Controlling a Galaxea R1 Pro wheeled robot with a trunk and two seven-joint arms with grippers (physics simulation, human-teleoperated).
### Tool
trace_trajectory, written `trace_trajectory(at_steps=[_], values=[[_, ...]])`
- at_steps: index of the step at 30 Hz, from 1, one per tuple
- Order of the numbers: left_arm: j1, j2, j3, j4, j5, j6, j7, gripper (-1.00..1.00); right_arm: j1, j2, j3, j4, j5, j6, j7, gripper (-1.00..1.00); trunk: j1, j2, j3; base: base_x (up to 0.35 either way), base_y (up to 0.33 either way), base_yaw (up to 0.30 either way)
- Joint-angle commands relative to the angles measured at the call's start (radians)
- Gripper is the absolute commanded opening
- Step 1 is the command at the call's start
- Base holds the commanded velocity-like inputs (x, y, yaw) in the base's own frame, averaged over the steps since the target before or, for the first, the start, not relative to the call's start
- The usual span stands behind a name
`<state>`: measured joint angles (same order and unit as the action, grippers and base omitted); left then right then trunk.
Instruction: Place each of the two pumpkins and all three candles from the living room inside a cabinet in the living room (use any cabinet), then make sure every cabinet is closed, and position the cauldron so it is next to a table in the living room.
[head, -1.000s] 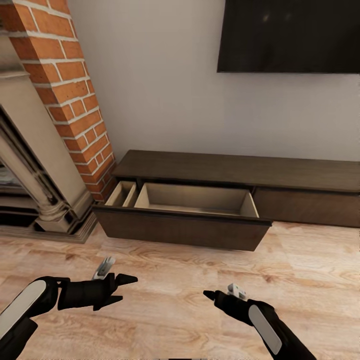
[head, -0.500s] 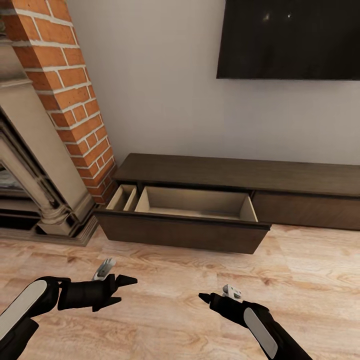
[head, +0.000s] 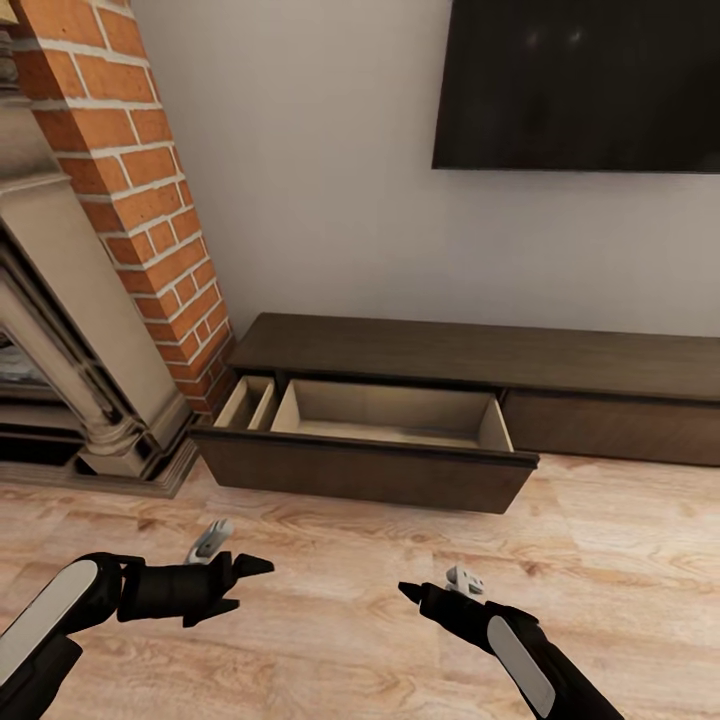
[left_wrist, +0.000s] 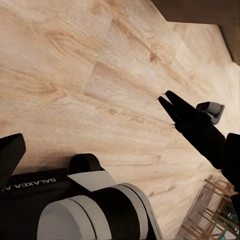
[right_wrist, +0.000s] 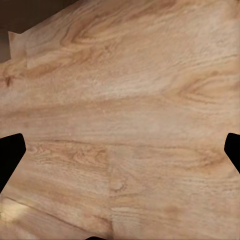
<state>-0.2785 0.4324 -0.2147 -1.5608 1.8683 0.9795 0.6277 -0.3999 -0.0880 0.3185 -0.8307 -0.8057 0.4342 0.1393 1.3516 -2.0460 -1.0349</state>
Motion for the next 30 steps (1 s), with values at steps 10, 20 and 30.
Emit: trace_trajectory(at_steps=[10,20,30], values=[[-0.001,-0.001,0.029,0.0,0.01,-0.004,0.057,1.0,-0.001,-0.001,0.002,0.001,-0.001,-0.009,-0.001,1.0,-0.039,0.07,0.031,-0.102,0.0,0.0],[-0.001,-0.003,0.032,-0.001,0.011,-0.035,0.128,1.0,-0.001,-0.001,0.002,0.001,-0.003,-0.058,-0.001,1.0,-0.077,0.14,0.062,-0.323,0.0,0.0],[-0.001,-0.003,0.044,0.0,0.011,-0.036,0.131,1.0,-0.001,-0.001,0.002,0.007,-0.001,-0.061,-0.001,1.0,-0.115,0.21,0.093,-0.125,0.0,0.005]])
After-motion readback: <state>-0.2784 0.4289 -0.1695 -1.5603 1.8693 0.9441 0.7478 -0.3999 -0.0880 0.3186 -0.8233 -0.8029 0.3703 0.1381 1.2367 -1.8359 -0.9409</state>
